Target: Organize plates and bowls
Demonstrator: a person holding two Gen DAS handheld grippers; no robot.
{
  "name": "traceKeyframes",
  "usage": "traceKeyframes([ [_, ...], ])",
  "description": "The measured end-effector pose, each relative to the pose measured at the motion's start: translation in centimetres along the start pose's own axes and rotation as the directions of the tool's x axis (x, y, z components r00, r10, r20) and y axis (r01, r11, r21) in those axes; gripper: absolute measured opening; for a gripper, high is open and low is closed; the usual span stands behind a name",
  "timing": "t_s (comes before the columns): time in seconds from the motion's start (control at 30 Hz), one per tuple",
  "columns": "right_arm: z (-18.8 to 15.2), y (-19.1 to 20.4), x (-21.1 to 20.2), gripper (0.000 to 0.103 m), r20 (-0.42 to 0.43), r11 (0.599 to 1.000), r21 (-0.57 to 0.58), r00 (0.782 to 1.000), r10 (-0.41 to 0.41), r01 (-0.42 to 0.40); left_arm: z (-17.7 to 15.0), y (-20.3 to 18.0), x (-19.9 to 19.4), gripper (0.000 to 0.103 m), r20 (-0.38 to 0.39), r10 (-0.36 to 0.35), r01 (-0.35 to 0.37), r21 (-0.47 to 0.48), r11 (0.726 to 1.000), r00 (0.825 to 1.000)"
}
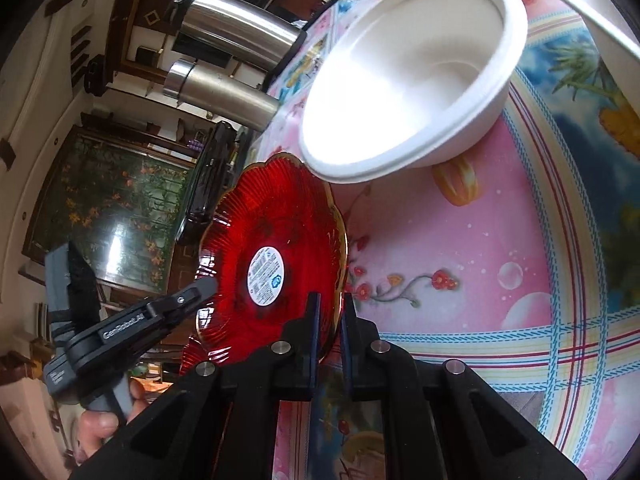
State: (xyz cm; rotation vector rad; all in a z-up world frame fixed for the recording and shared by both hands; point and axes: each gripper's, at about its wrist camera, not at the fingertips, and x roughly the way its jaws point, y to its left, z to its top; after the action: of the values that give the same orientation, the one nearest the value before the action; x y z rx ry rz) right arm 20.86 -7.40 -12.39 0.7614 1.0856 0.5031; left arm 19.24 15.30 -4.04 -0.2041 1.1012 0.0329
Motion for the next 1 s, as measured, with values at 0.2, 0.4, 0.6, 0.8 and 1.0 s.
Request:
traceKeyframes([
  [0.2, -0.6, 1.4, -1.9, 0.008, 0.099, 0.996, -0.084, 0.994, 0.047, -0.039, -1.6, 0.1, -3.9, 0.008, 0.110, -0.021, 0.021, 0.002, 1.000, 0.994],
  [0.4, -3.0, 3.1, -2.9, 0.008, 0.147, 0.985, -0.150, 0.983, 0.106, -0.084, -5.0, 1.5, -8.4, 0.008, 0.225, -0.024, 0.027, -0.010, 1.000, 0.974],
  [0.6, -7.6, 6.3, -3.5, 0.008, 0.190, 0.964, -0.248, 0.972, 0.141, -0.091, -9.8, 5.0, -10.8, 0.008, 0.289, 0.012, 0.015, -0.090, 0.996, 0.957],
  [0.8, -11.6, 10.3, -2.2, 0.009, 0.171, 0.934, -0.355, 0.978, 0.118, -0.051, -13.2, 9.5, -11.5, 0.008, 0.302, 0.044, 0.009, -0.172, 0.985, 0.952],
  [1.0, -14.4, 12.9, -1.2, 0.009, 0.159, 0.896, -0.443, 0.983, 0.089, -0.009, -14.9, 12.4, -11.5, 0.008, 0.299, 0.049, 0.019, -0.219, 0.976, 0.953],
])
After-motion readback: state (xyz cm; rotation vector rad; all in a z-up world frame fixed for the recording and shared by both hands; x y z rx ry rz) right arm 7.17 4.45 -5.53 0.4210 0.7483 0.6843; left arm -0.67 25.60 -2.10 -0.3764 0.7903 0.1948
